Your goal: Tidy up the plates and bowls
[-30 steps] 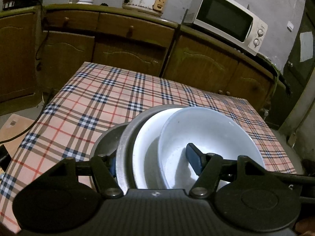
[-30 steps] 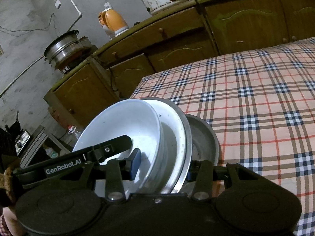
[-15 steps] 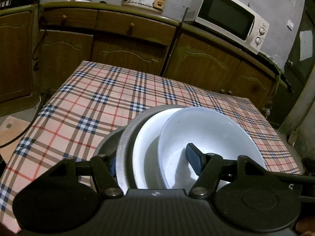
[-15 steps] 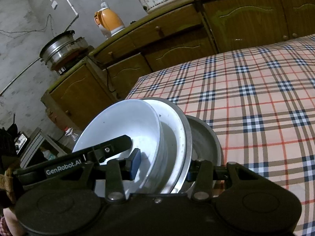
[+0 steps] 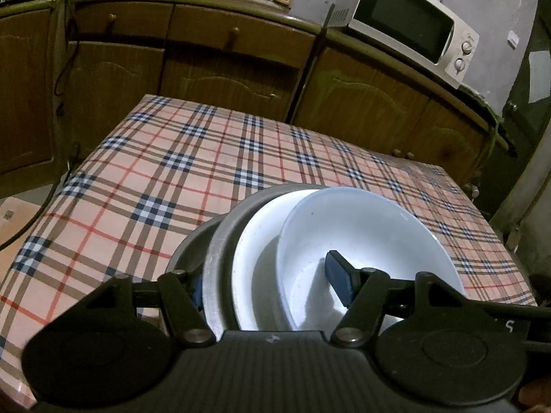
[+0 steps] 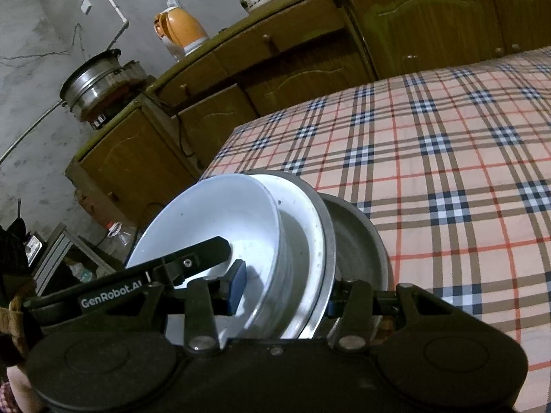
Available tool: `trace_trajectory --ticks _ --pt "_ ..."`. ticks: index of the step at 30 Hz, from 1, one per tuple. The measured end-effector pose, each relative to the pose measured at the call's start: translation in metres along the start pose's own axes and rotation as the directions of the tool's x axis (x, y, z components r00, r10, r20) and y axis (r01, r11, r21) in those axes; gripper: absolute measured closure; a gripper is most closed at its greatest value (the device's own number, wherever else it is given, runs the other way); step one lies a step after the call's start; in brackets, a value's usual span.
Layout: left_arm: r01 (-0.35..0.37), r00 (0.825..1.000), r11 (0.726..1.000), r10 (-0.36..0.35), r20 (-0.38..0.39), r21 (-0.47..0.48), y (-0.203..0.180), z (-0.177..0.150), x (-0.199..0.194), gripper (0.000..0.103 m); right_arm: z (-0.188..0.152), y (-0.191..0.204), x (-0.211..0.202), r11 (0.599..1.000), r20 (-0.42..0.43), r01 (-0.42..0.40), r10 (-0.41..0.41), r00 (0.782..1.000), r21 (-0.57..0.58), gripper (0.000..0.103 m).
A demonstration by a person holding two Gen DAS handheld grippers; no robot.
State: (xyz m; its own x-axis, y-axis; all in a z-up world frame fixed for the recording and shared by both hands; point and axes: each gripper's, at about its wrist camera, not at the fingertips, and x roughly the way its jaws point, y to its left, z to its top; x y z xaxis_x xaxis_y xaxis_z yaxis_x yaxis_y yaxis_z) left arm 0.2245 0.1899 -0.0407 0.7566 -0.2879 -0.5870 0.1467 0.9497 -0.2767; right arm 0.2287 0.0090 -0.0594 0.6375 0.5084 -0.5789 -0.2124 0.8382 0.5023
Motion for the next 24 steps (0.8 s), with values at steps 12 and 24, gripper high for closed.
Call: trace_trajectory --ticks 12,24 --pt "-0.013 1.0 1.0 0.013 -0.026 -0.002 0.006 -0.002 0.015 0.035 -0.003 -0.009 0.016 1.0 -0.022 -0.007 0.008 1.0 0.021 0.05" --pt "-0.024 0.999 1.0 0.024 -0.037 -0.001 0.01 -0.002 0.022 0.035 -0.003 -0.013 0.026 0.999 -0.032 -0.015 0.016 0.999 0.031 0.05"
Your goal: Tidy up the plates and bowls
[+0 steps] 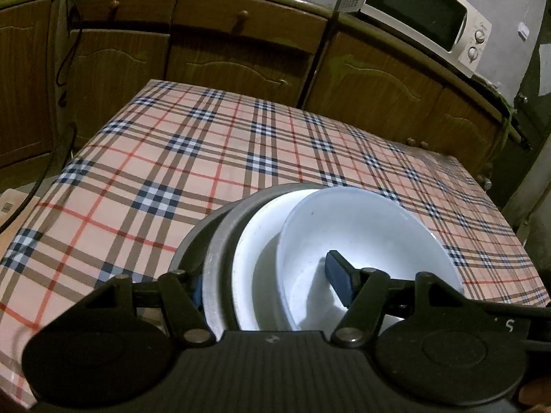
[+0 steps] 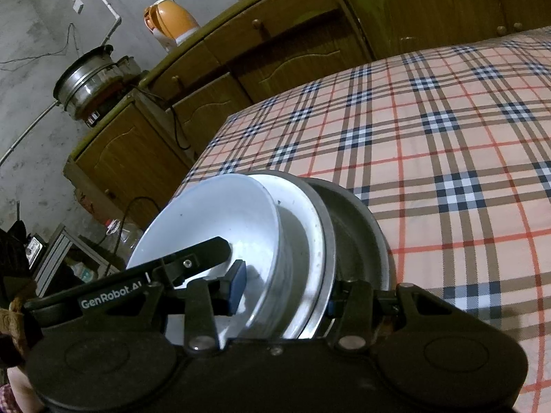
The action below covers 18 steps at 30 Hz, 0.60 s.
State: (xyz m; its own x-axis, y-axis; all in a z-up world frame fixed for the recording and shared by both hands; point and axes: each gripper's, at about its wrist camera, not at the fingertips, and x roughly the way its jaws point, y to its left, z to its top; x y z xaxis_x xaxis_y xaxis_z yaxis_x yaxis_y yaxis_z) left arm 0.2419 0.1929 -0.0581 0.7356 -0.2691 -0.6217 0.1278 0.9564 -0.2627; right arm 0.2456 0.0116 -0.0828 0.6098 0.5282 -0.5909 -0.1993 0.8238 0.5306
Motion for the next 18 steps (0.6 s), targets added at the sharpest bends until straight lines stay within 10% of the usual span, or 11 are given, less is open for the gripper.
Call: trace_trajectory --ticks 18 --pt "-0.005 1.0 1.0 0.005 -0.019 -0.006 0.003 -0.003 0.009 0.035 0.0 -0.001 0.011 0.999 -0.008 0.018 -0.018 1.0 -0.029 0.05"
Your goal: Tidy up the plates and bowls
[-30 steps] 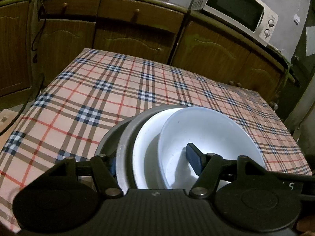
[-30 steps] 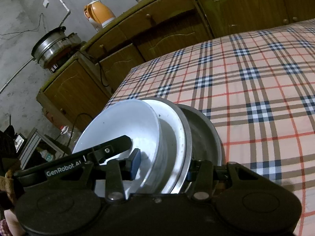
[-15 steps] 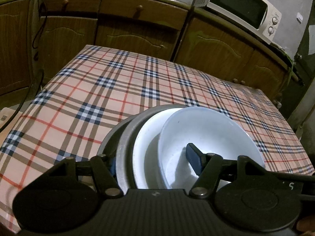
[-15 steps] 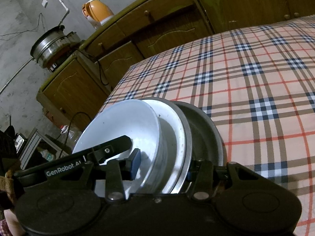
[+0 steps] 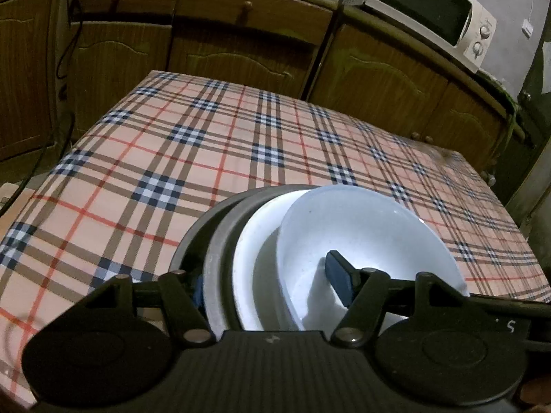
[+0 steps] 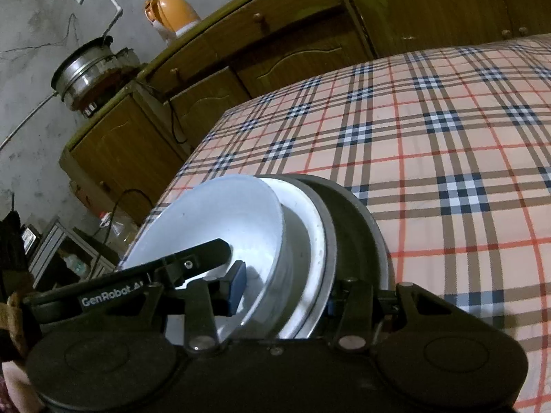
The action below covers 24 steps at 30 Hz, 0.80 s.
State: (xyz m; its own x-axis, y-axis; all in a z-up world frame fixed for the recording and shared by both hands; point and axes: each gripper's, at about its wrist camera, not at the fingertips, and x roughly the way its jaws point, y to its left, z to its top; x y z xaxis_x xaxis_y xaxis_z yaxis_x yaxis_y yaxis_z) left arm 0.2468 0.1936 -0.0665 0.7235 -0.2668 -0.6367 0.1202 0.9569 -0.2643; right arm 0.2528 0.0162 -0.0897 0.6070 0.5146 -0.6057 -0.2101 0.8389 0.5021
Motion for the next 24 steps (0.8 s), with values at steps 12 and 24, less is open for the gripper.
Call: trace_trajectory --ticks 12,24 --pt "-0.024 1.0 1.0 0.024 0.016 0.008 0.001 0.0 -0.005 0.038 0.002 0.002 0.0 0.999 -0.027 0.034 -0.034 0.999 -0.021 0.045" --pt "-0.068 0.997 0.997 0.067 0.038 0.039 -0.005 -0.002 -0.017 0.039 0.011 0.011 -0.038 0.983 0.051 0.133 -0.127 0.991 -0.126 0.025"
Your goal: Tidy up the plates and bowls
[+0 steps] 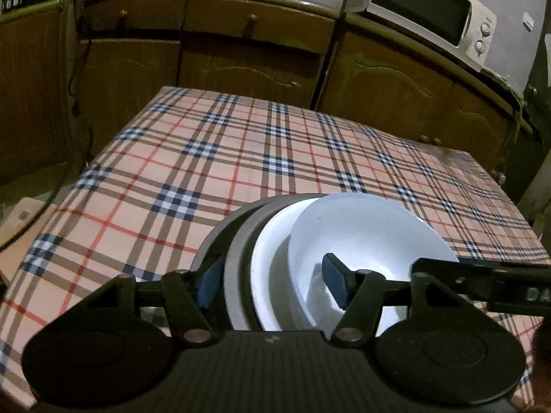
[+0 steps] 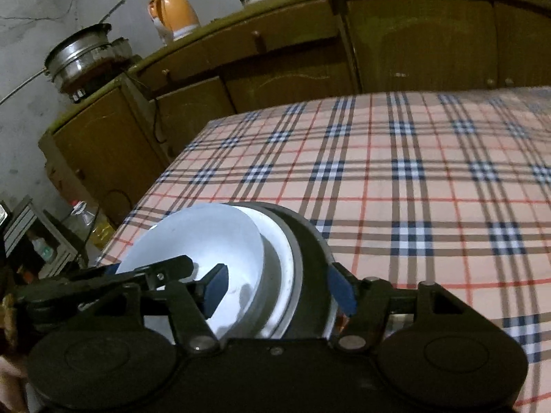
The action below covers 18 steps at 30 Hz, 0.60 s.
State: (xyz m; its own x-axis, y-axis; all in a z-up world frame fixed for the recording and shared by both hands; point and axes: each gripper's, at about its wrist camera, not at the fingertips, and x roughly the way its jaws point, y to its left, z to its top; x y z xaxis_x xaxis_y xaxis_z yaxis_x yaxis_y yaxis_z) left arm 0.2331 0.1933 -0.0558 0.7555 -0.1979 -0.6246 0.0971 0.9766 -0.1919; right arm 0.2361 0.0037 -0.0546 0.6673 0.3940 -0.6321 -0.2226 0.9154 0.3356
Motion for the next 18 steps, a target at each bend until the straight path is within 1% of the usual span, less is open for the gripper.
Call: trace_trajectory --ticks 6,8,9,11,15,18 --pt "-0.055 0.997 0.998 0.053 0.049 0.03 -0.007 -0.007 -0.027 0.036 -0.009 0.014 -0.033 0.998 0.074 0.047 -0.043 0.996 -0.044 0.025" --pt "-0.079 0.994 0.996 0.075 0.074 0.048 -0.01 -0.01 -0.039 0.027 -0.013 0.02 -0.048 0.997 0.097 0.058 -0.053 0.994 -0.05 0.023" --pt "-0.091 0.993 0.995 0.086 0.084 0.051 -0.012 -0.013 -0.045 0.025 -0.016 0.022 -0.055 0.997 0.106 0.061 -0.055 0.993 -0.055 0.023" --pt "-0.103 0.99 0.993 0.097 0.099 0.061 -0.017 -0.016 -0.058 0.021 -0.023 0.025 -0.069 0.995 0.115 0.067 -0.058 0.992 -0.069 0.023" --pt "-0.13 0.984 0.989 0.119 0.135 0.075 -0.03 -0.023 -0.084 0.014 -0.039 0.03 -0.093 0.992 0.123 0.106 -0.097 0.988 -0.066 0.022" --pt "-0.148 0.978 0.986 0.135 0.16 0.076 -0.04 -0.03 -0.101 0.008 -0.05 0.032 -0.108 0.991 0.111 0.123 -0.116 0.987 -0.056 0.022"
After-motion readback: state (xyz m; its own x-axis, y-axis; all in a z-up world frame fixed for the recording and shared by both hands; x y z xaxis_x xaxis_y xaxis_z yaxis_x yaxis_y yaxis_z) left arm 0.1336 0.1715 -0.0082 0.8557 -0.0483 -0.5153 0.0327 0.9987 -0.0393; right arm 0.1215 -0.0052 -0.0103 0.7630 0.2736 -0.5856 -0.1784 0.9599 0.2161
